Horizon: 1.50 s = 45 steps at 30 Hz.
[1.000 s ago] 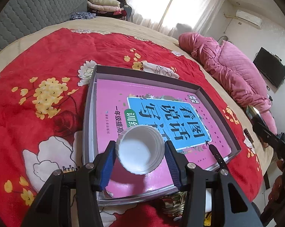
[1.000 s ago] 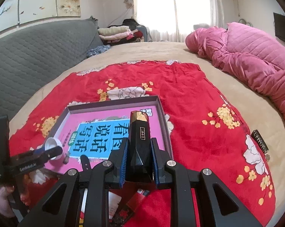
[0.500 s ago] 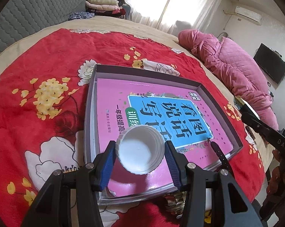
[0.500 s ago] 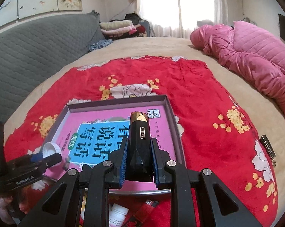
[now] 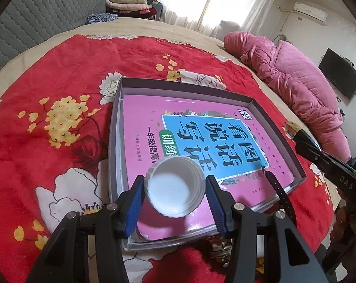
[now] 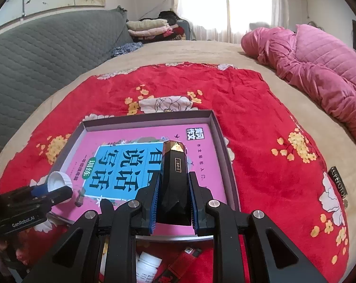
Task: Organize rigid objects
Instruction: 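Lower the black stick into the box and open the right gripper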
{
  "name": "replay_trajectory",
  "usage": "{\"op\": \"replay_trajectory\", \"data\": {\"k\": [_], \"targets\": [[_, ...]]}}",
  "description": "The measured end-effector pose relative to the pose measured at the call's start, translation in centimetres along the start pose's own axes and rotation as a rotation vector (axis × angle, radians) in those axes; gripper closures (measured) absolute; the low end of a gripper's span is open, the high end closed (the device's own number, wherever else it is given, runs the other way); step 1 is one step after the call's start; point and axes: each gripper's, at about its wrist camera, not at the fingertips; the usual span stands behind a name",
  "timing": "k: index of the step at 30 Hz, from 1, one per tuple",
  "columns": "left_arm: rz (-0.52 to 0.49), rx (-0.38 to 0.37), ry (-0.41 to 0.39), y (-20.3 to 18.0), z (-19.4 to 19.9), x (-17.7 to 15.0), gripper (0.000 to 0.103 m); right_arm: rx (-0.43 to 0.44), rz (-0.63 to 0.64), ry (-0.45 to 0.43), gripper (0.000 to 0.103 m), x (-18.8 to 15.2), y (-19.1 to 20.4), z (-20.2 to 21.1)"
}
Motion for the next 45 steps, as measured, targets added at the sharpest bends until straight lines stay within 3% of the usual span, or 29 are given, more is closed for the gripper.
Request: {"op": "replay_trajectory", "data": {"k": [15, 34, 45], "targets": [[-0.031, 0.029, 0.059, -0.1, 0.2, -0.2, 0.051, -0.013, 0.009, 0.079, 0.081, -1.9, -0.5, -2.8], [-0.087, 0.073, 0.076, -0.8, 0.0, -0.5, 0.051, -0.184, 0.024, 0.161, 0.081, -2.9, -1.9, -5.1], [-0.116, 0.098, 0.084, -1.1, -0.1, -0.8, 0.051, -0.144, -0.006, 0.154, 0.077, -2.8, -2.1, -4.6]]}}
Point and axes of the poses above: each gripper's, at about its wrist camera, not at the fingertips, and z roughly against the way its jaws point, y to its left, x to its top, and after that the axes turned 8 degrees about z, right-handed
